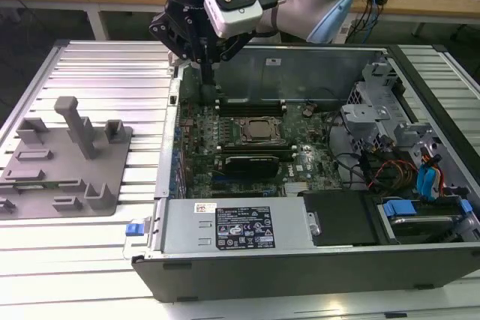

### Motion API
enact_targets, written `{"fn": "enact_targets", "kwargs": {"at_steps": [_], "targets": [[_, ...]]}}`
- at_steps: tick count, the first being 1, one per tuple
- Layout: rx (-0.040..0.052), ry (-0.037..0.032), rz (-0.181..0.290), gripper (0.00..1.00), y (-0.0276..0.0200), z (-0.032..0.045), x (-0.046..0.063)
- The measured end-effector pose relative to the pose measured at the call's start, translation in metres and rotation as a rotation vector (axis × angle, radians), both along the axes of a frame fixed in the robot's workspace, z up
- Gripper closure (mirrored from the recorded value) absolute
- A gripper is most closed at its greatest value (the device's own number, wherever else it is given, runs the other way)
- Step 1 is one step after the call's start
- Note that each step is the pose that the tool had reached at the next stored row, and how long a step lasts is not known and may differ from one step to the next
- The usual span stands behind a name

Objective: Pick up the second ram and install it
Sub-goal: 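Reach for the second ram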

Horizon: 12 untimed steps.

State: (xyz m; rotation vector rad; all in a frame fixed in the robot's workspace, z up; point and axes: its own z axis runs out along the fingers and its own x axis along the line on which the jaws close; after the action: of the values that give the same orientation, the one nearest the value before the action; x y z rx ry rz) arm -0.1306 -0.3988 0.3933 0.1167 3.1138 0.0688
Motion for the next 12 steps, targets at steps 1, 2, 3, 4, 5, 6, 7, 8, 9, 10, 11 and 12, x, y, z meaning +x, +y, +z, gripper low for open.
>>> {"fn": "enact_targets", "kwargs": {"at_steps": [1,2,3,4,5,6,7,8,9,10,11,12], "targets": [[-0.0001,0.0,0.0,0.92,0.0,0.0,-0.002],[0.0,0.0,0.0,0.92,0.0,0.0,-0.007],[0.0,0.0,0.0,0.92,0.0,0.0,-0.009],[0.0,0.0,0.0,0.92,0.0,0.0,-0.011],[0.0,0.0,0.0,0.92,0.0,0.0,-0.013],[0.0,0.0,0.0,0.92,0.0,0.0,-0.014],[0.0,0.0,0.0,0.92,0.0,0.0,-0.017],[0.0001,0.0,0.0,0.92,0.0,0.0,-0.021],[0.0,0.0,0.0,0.92,0.0,0.0,-0.024],[0.0,0.0,0.0,0.92,0.0,0.0,-0.026],[0.0,0.0,0.0,0.92,0.0,0.0,-0.029],[0.0,0.0,0.0,0.92,0.0,0.0,-0.031]]}}
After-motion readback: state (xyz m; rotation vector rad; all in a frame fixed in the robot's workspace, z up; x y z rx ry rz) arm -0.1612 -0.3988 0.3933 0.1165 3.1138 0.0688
